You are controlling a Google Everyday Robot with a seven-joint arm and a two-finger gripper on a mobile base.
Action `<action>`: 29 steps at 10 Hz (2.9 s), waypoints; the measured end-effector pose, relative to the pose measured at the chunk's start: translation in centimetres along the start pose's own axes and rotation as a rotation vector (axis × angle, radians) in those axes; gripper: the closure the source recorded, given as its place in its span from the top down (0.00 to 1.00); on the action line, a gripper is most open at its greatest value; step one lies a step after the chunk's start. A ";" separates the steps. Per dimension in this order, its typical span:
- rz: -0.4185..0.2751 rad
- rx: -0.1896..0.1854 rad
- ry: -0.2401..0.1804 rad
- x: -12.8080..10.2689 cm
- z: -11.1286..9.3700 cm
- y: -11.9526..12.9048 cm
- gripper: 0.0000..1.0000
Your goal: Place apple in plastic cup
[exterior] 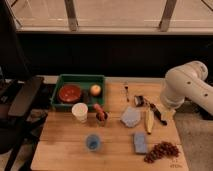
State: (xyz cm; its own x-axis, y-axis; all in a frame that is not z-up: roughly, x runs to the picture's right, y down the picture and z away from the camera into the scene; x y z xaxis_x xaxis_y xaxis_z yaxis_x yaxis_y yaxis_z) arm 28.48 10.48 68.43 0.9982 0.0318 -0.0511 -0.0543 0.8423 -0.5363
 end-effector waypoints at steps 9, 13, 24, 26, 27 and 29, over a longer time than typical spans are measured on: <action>0.000 0.000 0.000 0.0 0.0 0.0 0.65; -0.001 0.001 -0.002 0.0 0.0 -0.1 0.65; -0.121 0.050 -0.124 -10.4 -1.2 -7.9 0.65; -0.115 0.048 -0.126 -10.1 -1.3 -7.9 0.65; -0.113 0.040 -0.138 -10.1 -1.4 -7.9 0.65; -0.125 0.042 -0.162 -10.9 -1.2 -9.2 0.65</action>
State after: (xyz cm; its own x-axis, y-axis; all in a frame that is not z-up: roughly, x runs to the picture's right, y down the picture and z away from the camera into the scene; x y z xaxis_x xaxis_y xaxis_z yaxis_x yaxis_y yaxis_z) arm 18.08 1.75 72.85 0.9884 0.0087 0.1518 0.0684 0.8665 -0.4946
